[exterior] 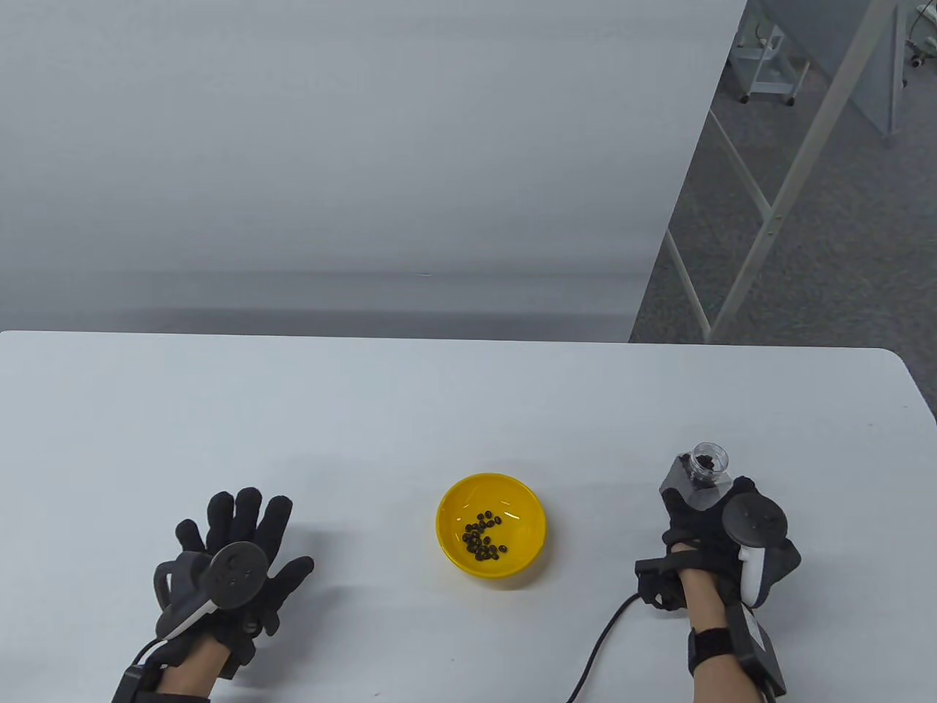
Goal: Pour coffee beans from coffee jar into bowl
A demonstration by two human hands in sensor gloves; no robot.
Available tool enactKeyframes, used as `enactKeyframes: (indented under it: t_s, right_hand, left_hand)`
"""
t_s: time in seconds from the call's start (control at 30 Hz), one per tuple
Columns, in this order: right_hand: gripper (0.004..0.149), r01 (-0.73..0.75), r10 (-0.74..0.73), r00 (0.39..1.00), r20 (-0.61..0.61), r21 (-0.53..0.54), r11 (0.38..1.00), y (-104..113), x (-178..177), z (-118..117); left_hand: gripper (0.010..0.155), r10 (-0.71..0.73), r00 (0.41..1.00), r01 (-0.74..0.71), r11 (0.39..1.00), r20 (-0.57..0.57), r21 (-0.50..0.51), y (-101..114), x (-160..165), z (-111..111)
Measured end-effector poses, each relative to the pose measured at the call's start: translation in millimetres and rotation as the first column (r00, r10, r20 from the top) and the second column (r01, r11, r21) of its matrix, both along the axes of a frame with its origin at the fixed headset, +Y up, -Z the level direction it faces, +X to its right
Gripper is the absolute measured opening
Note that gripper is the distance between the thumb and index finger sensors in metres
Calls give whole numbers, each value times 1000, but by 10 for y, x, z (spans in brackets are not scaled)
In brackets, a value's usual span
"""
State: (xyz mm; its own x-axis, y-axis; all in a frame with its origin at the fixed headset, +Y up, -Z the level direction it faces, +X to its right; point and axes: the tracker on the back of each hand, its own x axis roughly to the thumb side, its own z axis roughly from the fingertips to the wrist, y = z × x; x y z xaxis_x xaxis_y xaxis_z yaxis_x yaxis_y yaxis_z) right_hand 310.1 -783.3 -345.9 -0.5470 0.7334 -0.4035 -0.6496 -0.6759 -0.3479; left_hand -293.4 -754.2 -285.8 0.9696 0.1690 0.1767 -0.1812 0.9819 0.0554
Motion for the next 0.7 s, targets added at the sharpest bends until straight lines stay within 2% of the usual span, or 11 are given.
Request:
enactKeyframes:
  t_s: [0.1, 0.33, 0.7]
  right_hand:
    - [101, -136, 137, 987, -86, 19, 991, 142, -138, 158]
    - [99, -280, 294, 935, -196, 98, 955, 333, -437, 457]
    - [97, -495, 528, 781, -335, 184, 849, 464, -950, 838]
  left_hand:
    - [92, -1, 1000, 1, 1000, 6, 0, 30, 33, 12]
    - [95, -18, 1000, 18, 1000, 10, 3, 71, 112, 48]
    - [98, -28, 999, 28, 999, 29, 24, 106, 225, 110]
